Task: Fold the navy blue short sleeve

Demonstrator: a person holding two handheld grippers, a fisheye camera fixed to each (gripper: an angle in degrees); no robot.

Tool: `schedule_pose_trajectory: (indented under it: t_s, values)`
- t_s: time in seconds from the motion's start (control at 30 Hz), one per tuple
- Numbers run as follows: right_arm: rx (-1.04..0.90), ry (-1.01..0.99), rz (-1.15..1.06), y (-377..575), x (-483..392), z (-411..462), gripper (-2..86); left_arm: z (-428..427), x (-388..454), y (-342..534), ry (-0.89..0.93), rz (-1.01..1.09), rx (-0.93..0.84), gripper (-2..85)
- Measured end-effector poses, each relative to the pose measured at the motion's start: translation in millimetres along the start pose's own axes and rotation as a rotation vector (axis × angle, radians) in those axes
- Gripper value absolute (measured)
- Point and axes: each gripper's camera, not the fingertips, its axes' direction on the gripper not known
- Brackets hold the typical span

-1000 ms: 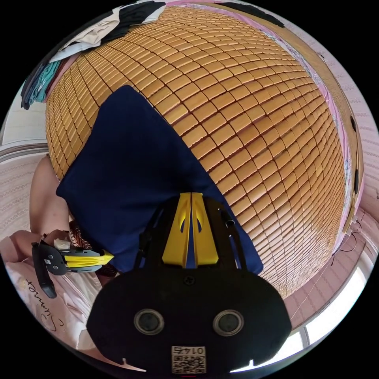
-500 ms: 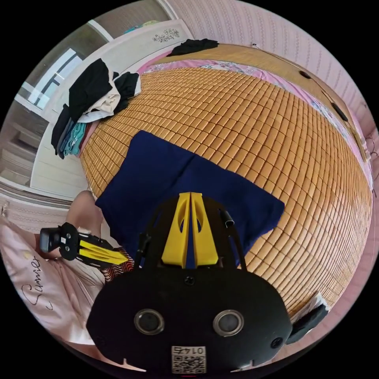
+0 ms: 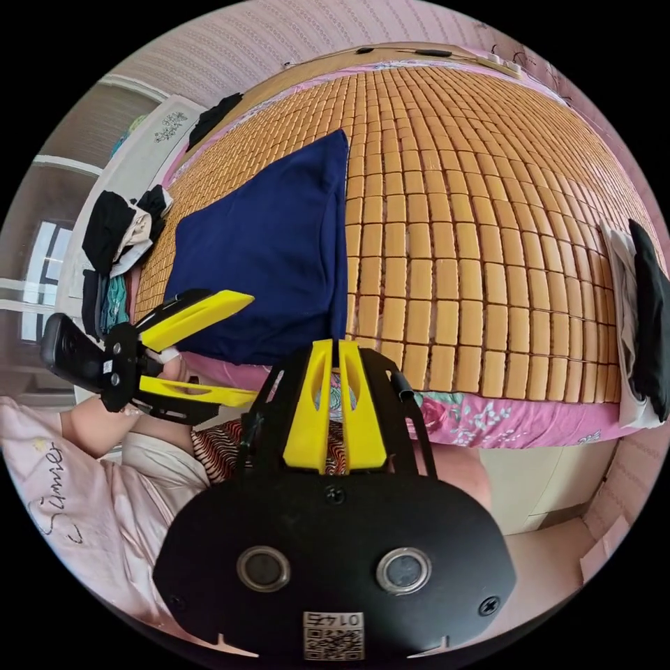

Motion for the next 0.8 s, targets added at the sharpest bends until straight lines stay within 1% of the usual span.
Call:
schedule_pose_trajectory:
  t_s: [0.13,0.23,0.27,0.3,0.33,0.37,0.4,0.5,0.57,0.67,0.8]
  values:
    - [0.09,-0.206,-0.025,26.6,37.7,-6.8,0.7,14.7,11.3,-16.3,-0.02,0.015,-0.012,18.7]
    - [0.144,-0.357,-0.039,44.6,63.4,-12.2,0.8,22.3,19.9,-21.3,-0.023,0.004,-0.046,15.8]
    - [0.155,-0.412,-0.062,50.3,70.3,-12.2,0.9,21.6,22.6,-21.2,-0.039,-0.017,-0.06,12.5]
    - [0.159,-0.427,-0.073,53.3,73.0,-11.9,1.0,17.4,25.5,-19.0,-0.07,-0.037,-0.054,7.6]
    - [0.178,-0.439,-0.093,60.3,78.5,-11.3,1.3,14.8,27.3,-17.3,-0.082,-0.039,-0.048,5.8]
    - [0.204,-0.442,-0.096,68.1,86.5,-9.9,1.6,7.5,32.6,-13.1,-0.07,-0.014,-0.022,2.2]
    - [0.22,-0.442,-0.089,72.3,91.9,-8.6,1.8,0.9,37.5,-8.6,-0.061,-0.003,-0.007,1.3]
    - [0.268,-0.437,0.056,92.9,131.6,7.8,4.1,-12.9,47.9,3.2,-0.047,0.002,-0.006,0.2]
    - [0.281,-0.485,0.16,106.6,158.1,27.8,9.3,-20.0,50.9,9.8,-0.026,-0.009,0.002,-0.1]
    - [0.274,-0.541,0.225,112.4,178.0,54.2,13.2,-30.7,51.9,17.2,-0.01,-0.033,0.018,-0.2]
    - [0.295,-0.634,0.269,103.9,196.1,79.8,14.0,-41.4,49.3,22.6,0.011,-0.055,0.035,-0.4]
